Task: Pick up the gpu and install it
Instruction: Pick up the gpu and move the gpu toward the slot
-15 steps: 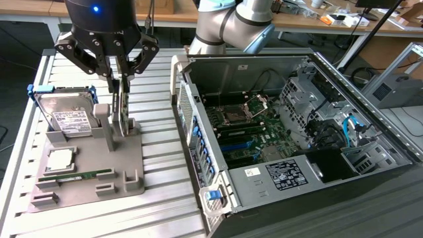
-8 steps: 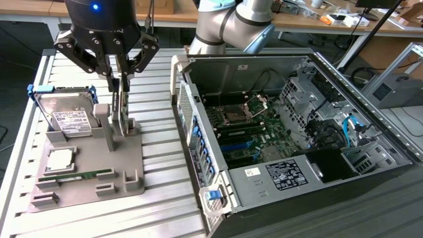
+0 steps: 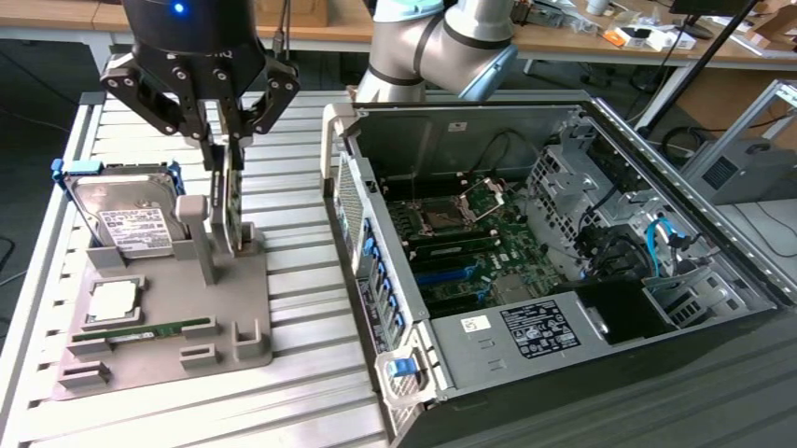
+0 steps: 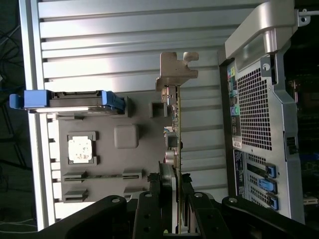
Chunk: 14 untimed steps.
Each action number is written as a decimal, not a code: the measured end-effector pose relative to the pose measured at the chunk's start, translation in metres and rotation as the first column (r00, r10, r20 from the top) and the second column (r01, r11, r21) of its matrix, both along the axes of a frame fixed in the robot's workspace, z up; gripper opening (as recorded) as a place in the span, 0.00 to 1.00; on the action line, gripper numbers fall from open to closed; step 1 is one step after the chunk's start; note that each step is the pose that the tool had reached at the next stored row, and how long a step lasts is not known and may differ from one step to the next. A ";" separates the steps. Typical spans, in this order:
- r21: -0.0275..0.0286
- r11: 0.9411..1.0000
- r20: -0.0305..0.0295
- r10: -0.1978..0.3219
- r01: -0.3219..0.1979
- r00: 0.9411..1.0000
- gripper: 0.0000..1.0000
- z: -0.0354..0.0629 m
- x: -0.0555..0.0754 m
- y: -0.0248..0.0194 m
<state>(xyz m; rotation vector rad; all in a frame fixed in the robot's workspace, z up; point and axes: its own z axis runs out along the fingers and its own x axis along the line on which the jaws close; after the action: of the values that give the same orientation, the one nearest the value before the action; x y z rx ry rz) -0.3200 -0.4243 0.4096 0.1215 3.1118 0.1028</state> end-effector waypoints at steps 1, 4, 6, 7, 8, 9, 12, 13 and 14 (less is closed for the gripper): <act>0.000 1.000 0.000 0.000 0.000 1.000 0.27 0.0002 0.000 0.0000; 0.001 1.000 0.000 0.000 0.000 1.000 0.27 0.0011 0.000 0.0000; 0.001 1.000 0.000 0.000 0.000 1.000 0.27 0.0017 0.000 0.0000; 0.002 1.000 0.000 0.000 0.000 1.000 0.27 0.0020 0.000 0.0000; 0.002 1.000 0.000 0.000 0.000 1.000 0.27 0.0023 0.000 0.0000; 0.002 1.000 0.000 0.000 0.000 1.000 0.27 0.0026 0.000 0.0000; 0.003 1.000 0.000 0.000 0.000 1.000 0.27 0.0036 0.000 0.0000; 0.003 1.000 0.000 0.000 0.000 1.000 0.27 0.0040 0.000 0.0000; 0.003 1.000 0.000 0.000 0.000 1.000 0.27 0.0043 0.000 0.0000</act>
<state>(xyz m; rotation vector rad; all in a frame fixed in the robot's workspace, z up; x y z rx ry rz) -0.3200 -0.4243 0.4139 0.1215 3.1117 0.1073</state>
